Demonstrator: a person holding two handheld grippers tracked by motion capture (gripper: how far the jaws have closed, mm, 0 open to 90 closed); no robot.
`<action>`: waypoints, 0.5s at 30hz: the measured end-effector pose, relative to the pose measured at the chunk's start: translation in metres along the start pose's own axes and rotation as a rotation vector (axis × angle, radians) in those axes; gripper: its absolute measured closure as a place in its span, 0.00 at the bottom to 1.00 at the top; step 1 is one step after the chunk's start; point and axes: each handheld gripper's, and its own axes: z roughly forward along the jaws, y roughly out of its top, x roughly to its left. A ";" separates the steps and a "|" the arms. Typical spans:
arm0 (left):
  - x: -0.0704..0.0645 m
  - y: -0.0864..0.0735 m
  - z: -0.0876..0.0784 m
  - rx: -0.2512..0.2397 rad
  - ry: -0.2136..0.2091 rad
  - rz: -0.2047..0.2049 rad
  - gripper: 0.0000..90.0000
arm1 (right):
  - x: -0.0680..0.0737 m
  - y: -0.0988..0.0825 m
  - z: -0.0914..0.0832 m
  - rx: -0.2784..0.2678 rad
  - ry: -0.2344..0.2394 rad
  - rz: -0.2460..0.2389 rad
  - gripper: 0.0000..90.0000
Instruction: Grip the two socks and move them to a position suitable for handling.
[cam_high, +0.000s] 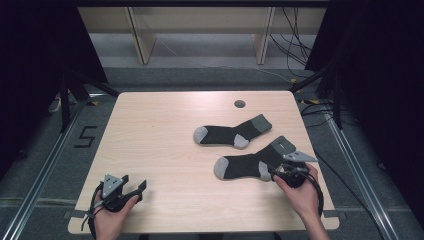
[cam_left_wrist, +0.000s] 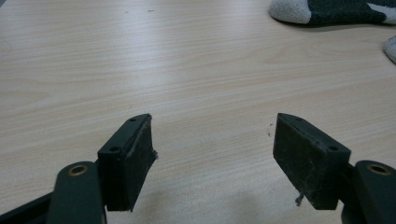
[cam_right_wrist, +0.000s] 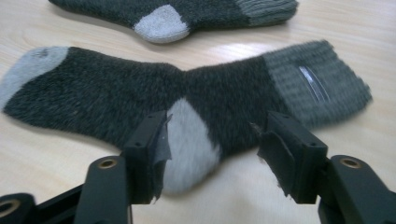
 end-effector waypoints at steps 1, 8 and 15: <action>0.000 0.000 0.000 -0.001 0.000 -0.003 0.31 | -0.003 0.006 0.005 0.011 0.001 -0.026 0.44; 0.000 0.000 0.000 -0.004 -0.007 -0.003 0.31 | -0.006 0.032 0.033 0.140 0.015 -0.054 0.40; -0.003 0.000 0.001 0.007 -0.011 0.022 0.33 | -0.015 0.038 0.042 0.177 0.015 -0.010 0.38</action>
